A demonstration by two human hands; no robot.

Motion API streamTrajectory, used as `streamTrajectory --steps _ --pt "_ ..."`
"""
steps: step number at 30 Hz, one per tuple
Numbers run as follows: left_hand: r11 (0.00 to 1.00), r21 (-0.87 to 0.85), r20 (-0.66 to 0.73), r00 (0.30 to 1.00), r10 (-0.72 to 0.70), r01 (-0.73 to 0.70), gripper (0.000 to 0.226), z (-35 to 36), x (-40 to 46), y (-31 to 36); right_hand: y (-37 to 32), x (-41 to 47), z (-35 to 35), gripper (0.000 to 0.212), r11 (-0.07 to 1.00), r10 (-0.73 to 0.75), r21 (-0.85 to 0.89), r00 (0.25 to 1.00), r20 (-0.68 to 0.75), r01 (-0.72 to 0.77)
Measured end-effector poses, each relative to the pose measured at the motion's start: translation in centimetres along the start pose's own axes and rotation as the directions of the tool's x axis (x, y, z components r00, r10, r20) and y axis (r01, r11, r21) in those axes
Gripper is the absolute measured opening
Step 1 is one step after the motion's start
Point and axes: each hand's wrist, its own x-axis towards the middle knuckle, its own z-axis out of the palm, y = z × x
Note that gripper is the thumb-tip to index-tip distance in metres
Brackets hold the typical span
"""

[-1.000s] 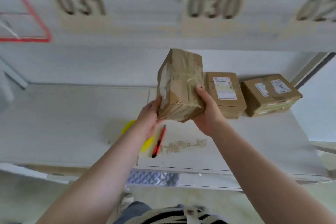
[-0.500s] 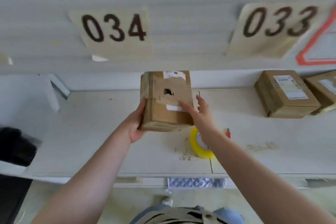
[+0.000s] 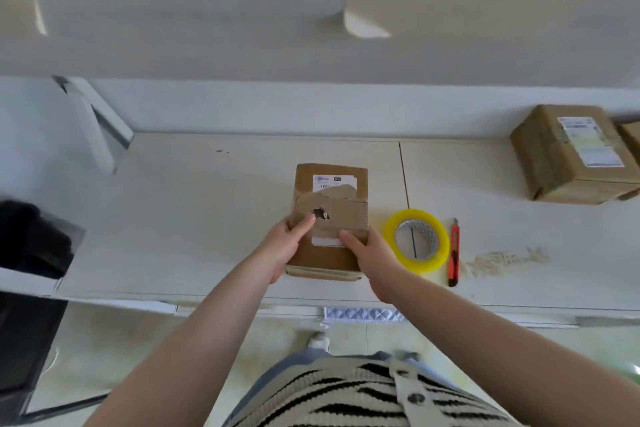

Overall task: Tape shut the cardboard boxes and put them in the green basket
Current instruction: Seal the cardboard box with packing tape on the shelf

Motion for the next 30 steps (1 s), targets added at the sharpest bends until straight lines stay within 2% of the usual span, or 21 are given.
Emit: streamTrajectory --steps 2,6,8,9,11,13,16,18,20,22,24,26,27,28,30 --pt "1.0 -0.009 -0.064 0.998 -0.005 0.005 0.047 0.9 0.3 -0.8 0.0 0.1 -0.4 0.04 0.998 0.011 -0.055 1.0 -0.003 -0.011" --pt "1.0 0.004 -0.036 0.999 0.012 -0.012 0.051 0.9 0.4 -1.3 -0.2 0.1 -1.2 0.038 0.989 0.021 -0.15 0.999 0.034 -0.016" --pt "1.0 0.005 -0.024 0.999 0.021 -0.021 0.05 0.6 0.4 -1.3 -0.2 0.1 -1.9 0.036 0.964 -0.062 -0.26 0.998 0.0 0.06" --pt "1.0 0.012 -0.027 0.999 0.022 -0.022 0.05 0.4 0.4 -1.4 -0.1 0.2 -2.6 0.034 0.929 -0.155 -0.349 0.987 -0.054 0.127" --pt "0.999 0.025 -0.046 0.999 0.021 -0.02 0.052 0.1 0.4 -1.8 0.5 0.3 -4.4 0.029 0.805 -0.38 -0.545 0.91 -0.169 0.234" --pt "0.998 0.058 -0.071 0.997 0.026 -0.022 0.059 -0.1 0.6 -2.1 1.8 0.3 -6.4 0.025 0.624 -0.498 -0.748 0.853 -0.157 0.226" --pt "0.995 0.098 -0.098 0.994 0.045 -0.035 0.065 0.2 0.5 -2.1 4.4 0.7 -8.2 0.043 0.297 -0.393 -0.947 0.92 -0.008 0.118" --pt "0.992 0.118 -0.091 0.995 0.048 -0.037 0.067 0.3 0.4 -1.9 5.0 0.9 -8.9 0.045 0.217 -0.352 -0.972 0.936 0.008 0.089" --pt "0.987 0.16 -0.068 0.997 0.047 -0.035 0.069 0.4 0.2 -1.7 4.6 0.9 -9.4 0.042 0.223 -0.39 -0.971 0.921 -0.004 0.09" --pt "0.974 0.221 -0.057 0.997 0.054 -0.04 0.071 0.4 0.0 -1.6 3.1 0.3 -9.6 0.041 0.43 -0.433 -0.894 0.898 -0.082 0.126" --pt "0.946 0.316 -0.132 0.985 0.113 -0.066 0.08 0.6 -0.3 -1.4 1.2 -0.8 -9.8 0.039 0.612 -0.471 -0.764 0.87 -0.145 0.203" --pt "0.87 0.458 -0.239 0.918 0.317 -0.182 0.089 0.7 -1.2 -0.5 -0.9 -2.0 -10.5 0.036 0.606 -0.529 -0.725 0.847 -0.06 0.327" --pt "0.807 0.505 -0.224 0.856 0.465 -0.306 0.091 0.9 -1.9 0.4 -2.0 -2.8 -10.7 0.035 0.576 -0.558 -0.709 0.829 0.023 0.407" --pt "0.731 0.514 -0.151 0.791 0.593 -0.449 0.093 1.2 -2.7 1.3 -3.0 -3.7 -10.7 0.036 0.548 -0.582 -0.684 0.807 0.102 0.481" --pt "0.647 0.396 0.072 0.725 0.685 -0.651 0.093 2.0 -4.4 3.5 -4.6 -5.2 -10.0 0.041 0.49 -0.613 -0.643 0.757 0.225 0.588"
